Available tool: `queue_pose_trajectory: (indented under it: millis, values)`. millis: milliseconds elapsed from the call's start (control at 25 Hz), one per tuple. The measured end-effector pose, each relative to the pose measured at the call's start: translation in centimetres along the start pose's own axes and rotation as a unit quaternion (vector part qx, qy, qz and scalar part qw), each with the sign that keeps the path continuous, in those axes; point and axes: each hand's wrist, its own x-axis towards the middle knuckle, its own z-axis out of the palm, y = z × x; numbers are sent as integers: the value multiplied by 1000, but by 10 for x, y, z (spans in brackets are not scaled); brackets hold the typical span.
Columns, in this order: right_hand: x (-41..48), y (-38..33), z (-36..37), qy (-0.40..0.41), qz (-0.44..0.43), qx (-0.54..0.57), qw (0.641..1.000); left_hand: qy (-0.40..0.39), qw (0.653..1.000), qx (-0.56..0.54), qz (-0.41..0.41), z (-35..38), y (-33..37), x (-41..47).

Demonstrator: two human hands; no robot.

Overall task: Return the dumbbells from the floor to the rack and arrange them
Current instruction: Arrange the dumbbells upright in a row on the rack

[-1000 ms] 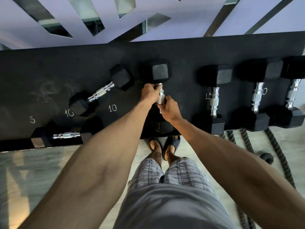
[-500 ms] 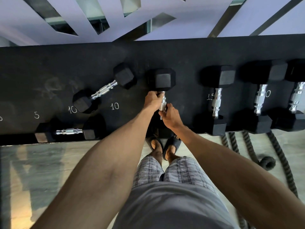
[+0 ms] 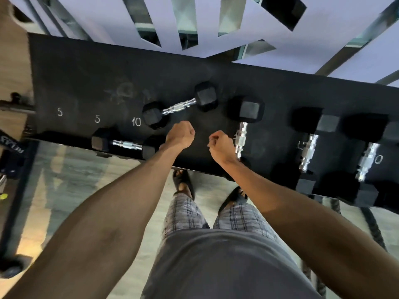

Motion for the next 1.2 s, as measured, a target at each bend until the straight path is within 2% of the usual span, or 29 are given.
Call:
queue_pose_trajectory:
  millis: [120,200,320,480,560,720,800,920,1080,1200]
  values:
    - [16,-29,35,-16,49,90,995,25,999,22,14,-28,-23,10]
    - [30,-49,51,-3,116,182,976,40,998,30,36,-47,-35,22]
    - [51,-81,68,26,199,338,920,66,989,88,94,-71,-52,47]
    - [80,-104,78,59,249,506,824,68,954,211,202,-85,-58,73]
    - [90,-108,79,81,261,533,801,33,947,236,216,-84,-54,82]
    - [106,-113,79,106,297,532,786,5,946,234,225,-75,-50,94]
    - [113,-116,80,129,314,514,787,3,945,231,230,-73,-51,99]
    - [114,-111,85,149,306,480,809,-21,953,212,216,-75,-48,103]
    - [113,-93,78,164,266,387,868,-41,964,154,215,-65,-42,92]
    - [113,-84,65,161,224,301,913,-51,982,48,176,-48,-36,76]
